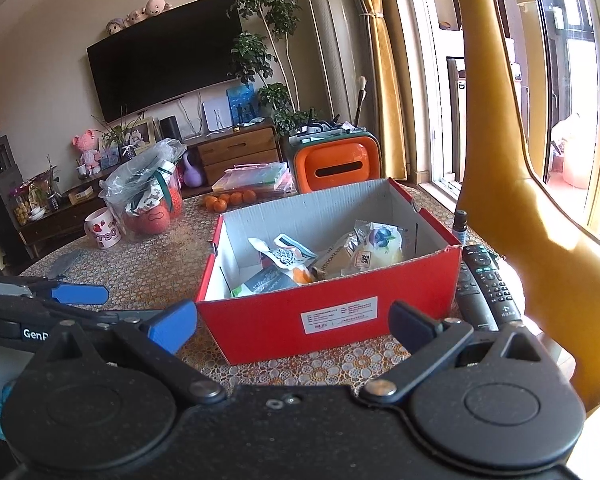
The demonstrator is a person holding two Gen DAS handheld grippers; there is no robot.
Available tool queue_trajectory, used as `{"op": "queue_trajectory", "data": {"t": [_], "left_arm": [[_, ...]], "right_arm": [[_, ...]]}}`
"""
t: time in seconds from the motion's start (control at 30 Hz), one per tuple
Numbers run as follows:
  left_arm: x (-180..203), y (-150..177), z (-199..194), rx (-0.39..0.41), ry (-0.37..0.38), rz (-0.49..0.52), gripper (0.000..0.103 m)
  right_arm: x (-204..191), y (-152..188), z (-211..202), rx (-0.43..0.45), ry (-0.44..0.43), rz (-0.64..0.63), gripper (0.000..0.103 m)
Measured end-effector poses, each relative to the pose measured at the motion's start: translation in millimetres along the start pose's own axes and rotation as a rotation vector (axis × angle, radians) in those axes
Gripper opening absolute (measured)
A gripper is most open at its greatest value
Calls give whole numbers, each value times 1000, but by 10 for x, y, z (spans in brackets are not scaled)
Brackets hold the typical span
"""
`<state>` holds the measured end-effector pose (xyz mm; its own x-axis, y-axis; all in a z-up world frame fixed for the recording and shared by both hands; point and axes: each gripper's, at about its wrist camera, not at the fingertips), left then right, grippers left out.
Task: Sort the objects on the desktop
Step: 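Withdraw both tools up and away from the filled box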
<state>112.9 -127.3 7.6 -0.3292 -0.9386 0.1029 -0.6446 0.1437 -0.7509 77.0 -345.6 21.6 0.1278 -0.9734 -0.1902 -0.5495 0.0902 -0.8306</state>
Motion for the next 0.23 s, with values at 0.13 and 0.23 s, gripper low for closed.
{"op": "queue_trajectory", "data": {"t": [0.13, 0.23], "left_arm": [[26, 28, -27, 2, 3, 18, 103], [37, 38, -60, 8, 2, 28, 103]], "right_arm": [[-19, 27, -20, -1, 7, 6, 102], [-20, 44, -28, -4, 14, 12, 102]]}}
Point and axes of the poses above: each gripper's, at about its wrist camera, not at the fingertips, and z roughly the way its jaws point, x to its right, y to its underside, and after that the axes turned 2 degrees about y, right-handed
